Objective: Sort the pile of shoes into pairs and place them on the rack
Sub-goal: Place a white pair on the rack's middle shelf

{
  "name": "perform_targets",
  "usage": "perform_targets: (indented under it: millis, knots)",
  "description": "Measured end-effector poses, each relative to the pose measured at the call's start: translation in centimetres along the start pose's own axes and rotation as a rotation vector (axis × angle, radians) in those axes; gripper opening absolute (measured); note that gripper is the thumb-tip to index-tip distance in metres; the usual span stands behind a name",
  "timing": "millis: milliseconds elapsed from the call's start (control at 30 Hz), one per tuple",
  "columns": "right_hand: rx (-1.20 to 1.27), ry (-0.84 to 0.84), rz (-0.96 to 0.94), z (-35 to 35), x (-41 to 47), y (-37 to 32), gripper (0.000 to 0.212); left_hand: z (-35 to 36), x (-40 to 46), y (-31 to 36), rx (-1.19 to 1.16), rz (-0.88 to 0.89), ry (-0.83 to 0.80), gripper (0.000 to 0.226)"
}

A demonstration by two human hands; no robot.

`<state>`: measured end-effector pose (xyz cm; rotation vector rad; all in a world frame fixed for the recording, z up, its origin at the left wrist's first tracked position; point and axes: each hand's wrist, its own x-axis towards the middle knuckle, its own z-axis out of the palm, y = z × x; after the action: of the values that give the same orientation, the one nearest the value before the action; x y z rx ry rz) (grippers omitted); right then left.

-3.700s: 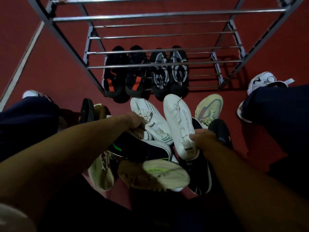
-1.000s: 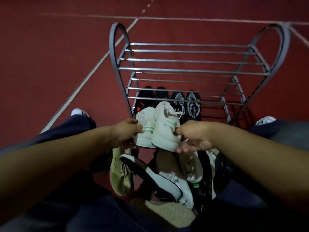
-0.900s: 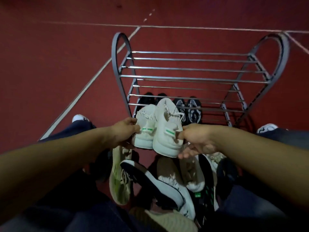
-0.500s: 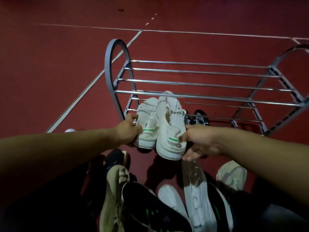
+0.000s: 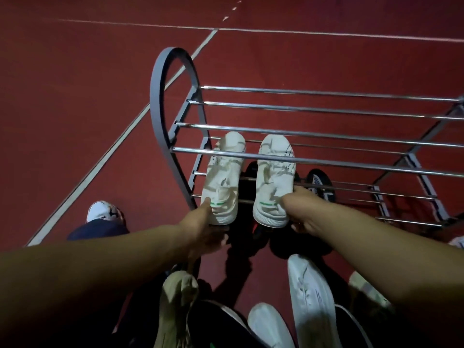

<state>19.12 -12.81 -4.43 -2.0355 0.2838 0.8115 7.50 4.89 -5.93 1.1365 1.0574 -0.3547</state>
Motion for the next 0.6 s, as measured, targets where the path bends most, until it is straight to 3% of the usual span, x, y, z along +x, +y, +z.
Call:
perform_targets:
  millis: [233, 367, 600]
  knots:
    - [0.135, 0.050, -0.097, 1.7, -0.1, -0.3, 0.039, -0.4, 0.6, 1.3, -0.167, 0.140, 0.037, 0.038]
    - [0.180, 0.004, -0.143, 3.7, 0.3, -1.9, 0.046, -1.5, 0.9, 2.2, -0.105, 0.111, 0.014, 0.039]
    - [0.058, -0.045, -0.180, 3.9, 0.1, -2.3, 0.030, -1.5, 1.2, 2.8, 0.020, 0.044, 0.033, 0.052]
